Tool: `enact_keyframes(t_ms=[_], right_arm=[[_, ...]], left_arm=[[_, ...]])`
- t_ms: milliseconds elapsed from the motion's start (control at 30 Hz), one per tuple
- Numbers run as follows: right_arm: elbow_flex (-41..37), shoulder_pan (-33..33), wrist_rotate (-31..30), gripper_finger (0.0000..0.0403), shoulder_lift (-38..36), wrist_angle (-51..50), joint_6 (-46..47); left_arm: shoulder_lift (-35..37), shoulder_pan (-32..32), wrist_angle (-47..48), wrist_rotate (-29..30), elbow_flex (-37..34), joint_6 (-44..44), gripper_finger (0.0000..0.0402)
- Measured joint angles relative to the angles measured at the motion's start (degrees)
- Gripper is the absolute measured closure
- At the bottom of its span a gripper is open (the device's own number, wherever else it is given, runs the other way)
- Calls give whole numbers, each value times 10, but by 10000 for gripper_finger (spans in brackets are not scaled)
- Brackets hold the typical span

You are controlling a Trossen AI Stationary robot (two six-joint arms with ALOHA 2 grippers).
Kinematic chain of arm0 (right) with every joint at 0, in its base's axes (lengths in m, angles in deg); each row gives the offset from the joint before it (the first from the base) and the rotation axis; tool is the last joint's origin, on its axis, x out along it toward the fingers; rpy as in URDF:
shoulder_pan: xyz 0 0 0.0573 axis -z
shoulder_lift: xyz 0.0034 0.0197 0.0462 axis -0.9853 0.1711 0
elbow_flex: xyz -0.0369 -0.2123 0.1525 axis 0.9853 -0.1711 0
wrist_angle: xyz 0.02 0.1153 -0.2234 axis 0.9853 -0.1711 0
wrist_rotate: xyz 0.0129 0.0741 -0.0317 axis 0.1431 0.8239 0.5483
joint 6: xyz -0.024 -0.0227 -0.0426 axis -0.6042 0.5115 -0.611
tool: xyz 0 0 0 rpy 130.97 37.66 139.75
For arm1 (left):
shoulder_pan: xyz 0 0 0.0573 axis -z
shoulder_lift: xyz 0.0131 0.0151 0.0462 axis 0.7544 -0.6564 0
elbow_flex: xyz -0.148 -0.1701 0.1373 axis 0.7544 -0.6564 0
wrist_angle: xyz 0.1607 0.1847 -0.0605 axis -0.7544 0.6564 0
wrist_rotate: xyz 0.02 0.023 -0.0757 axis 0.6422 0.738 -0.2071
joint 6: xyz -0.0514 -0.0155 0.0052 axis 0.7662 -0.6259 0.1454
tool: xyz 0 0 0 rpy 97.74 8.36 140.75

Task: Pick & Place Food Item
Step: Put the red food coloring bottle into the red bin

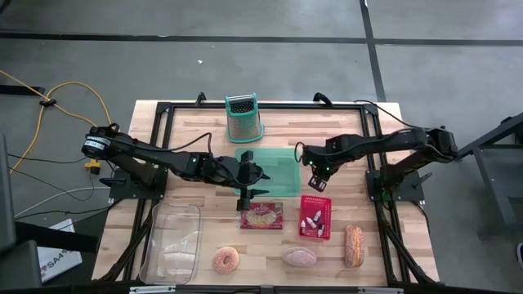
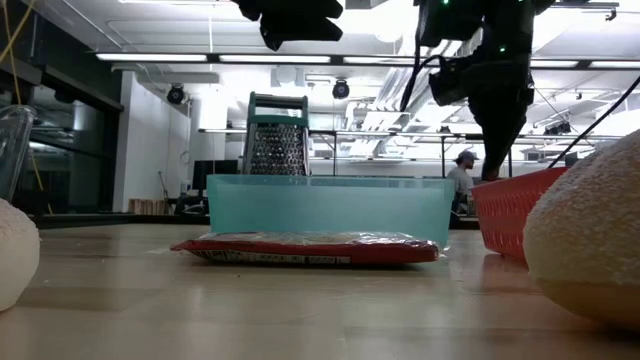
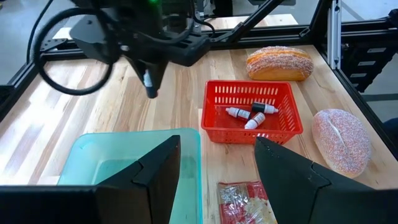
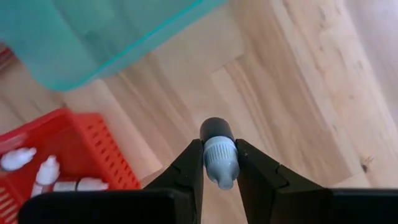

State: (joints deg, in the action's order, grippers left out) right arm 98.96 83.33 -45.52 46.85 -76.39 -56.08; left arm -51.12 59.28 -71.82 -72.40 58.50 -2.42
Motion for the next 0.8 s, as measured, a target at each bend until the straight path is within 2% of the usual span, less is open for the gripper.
enact_keyframes(t_ms=[800], right_arm=[[0,-191,14,336,0,14,127]], left_arm=[[0,0,0,0,0,0,203]])
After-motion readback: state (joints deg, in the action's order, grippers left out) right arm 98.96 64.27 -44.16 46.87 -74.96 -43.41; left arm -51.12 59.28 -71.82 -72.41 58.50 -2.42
